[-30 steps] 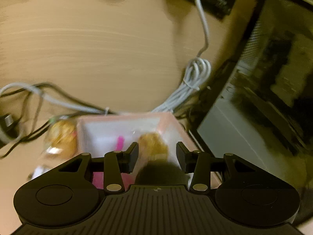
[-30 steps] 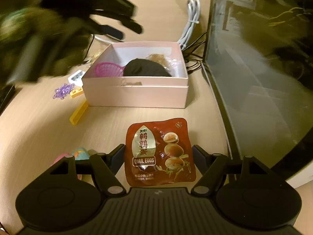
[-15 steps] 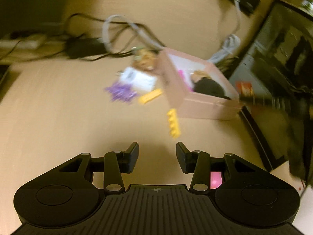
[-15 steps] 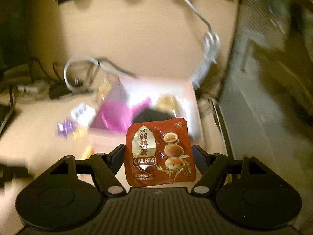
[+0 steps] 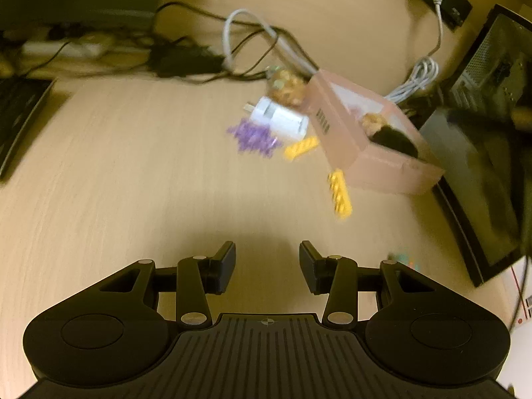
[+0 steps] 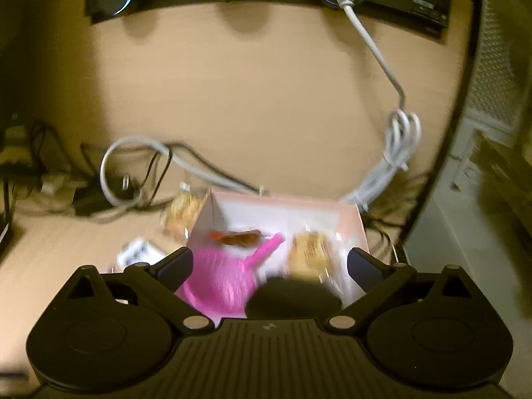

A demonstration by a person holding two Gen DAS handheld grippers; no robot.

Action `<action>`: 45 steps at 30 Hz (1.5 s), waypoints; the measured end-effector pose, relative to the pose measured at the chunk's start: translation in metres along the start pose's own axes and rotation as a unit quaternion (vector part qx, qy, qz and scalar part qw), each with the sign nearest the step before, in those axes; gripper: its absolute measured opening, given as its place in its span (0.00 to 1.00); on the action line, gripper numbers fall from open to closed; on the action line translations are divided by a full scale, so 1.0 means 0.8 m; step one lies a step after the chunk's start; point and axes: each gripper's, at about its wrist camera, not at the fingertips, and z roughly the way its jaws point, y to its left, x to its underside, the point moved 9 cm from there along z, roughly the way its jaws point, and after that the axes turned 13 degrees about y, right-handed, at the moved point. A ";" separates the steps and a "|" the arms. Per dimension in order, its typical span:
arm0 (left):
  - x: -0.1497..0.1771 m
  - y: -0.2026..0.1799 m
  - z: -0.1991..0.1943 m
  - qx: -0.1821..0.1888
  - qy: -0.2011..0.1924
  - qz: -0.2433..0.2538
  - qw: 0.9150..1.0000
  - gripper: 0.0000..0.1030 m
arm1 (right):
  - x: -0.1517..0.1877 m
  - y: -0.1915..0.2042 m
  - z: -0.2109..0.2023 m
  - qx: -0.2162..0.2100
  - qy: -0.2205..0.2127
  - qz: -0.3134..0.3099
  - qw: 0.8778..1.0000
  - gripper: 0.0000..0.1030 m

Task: Organize objects
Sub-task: 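Release the bread into the pink box with the left tool while the right tool drops the quail-egg packet in, then grasp the round bread bun packet with green label using the left tool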

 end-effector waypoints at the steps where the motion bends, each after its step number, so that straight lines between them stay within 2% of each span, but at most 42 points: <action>1: -0.016 -0.004 0.003 0.005 -0.005 0.007 1.000 0.45 | 0.013 -0.001 -0.004 0.002 0.005 -0.002 1.000 0.96; 6: -0.143 -0.032 0.032 0.018 -0.044 0.065 0.997 0.45 | 0.083 -0.008 -0.028 0.002 0.033 0.019 0.999 0.96; 9: -0.214 -0.040 0.071 0.017 -0.041 0.062 0.997 0.45 | 0.119 -0.010 -0.036 0.000 0.053 0.044 0.998 0.96; 11: -0.248 -0.039 0.095 -0.005 -0.042 0.055 0.998 0.45 | 0.143 -0.008 -0.038 -0.001 0.067 0.054 0.996 0.97; 13: -0.274 -0.042 0.121 -0.024 -0.037 0.071 0.997 0.45 | 0.165 -0.003 -0.039 0.005 0.079 0.053 0.995 0.97; 15: -0.285 -0.045 0.152 -0.031 -0.002 0.086 0.996 0.45 | 0.184 0.001 -0.037 0.015 0.091 0.047 0.995 0.97; 20: -0.295 -0.051 0.196 -0.062 0.032 0.101 0.992 0.47 | 0.205 -0.009 -0.033 0.019 0.106 0.071 0.992 0.97; 24: -0.297 -0.055 0.219 -0.063 0.046 0.098 0.992 0.63 | 0.209 -0.022 -0.031 0.026 0.114 0.094 0.989 0.97; 27: -0.301 -0.047 0.230 -0.048 0.061 0.066 0.995 0.68 | 0.217 -0.027 -0.032 0.030 0.120 0.104 0.987 0.98; 29: -0.300 -0.046 0.232 -0.042 0.061 0.059 0.996 0.66 | 0.219 -0.028 -0.032 0.031 0.125 0.110 0.986 0.99; 31: -0.297 -0.046 0.230 -0.039 0.059 0.055 0.996 0.57 | 0.221 -0.026 -0.033 0.032 0.126 0.113 0.985 0.99; 35: -0.290 -0.042 0.220 -0.040 0.055 0.037 0.997 0.54 | 0.219 -0.021 -0.036 0.033 0.123 0.108 0.986 0.99; 39: -0.275 -0.039 0.186 -0.019 0.034 0.026 0.999 0.53 | 0.214 -0.017 -0.045 0.030 0.112 0.105 0.988 1.00; 45: -0.212 -0.050 0.108 0.024 0.001 0.037 0.999 0.53 | 0.213 -0.004 -0.052 0.030 0.087 0.089 0.992 1.00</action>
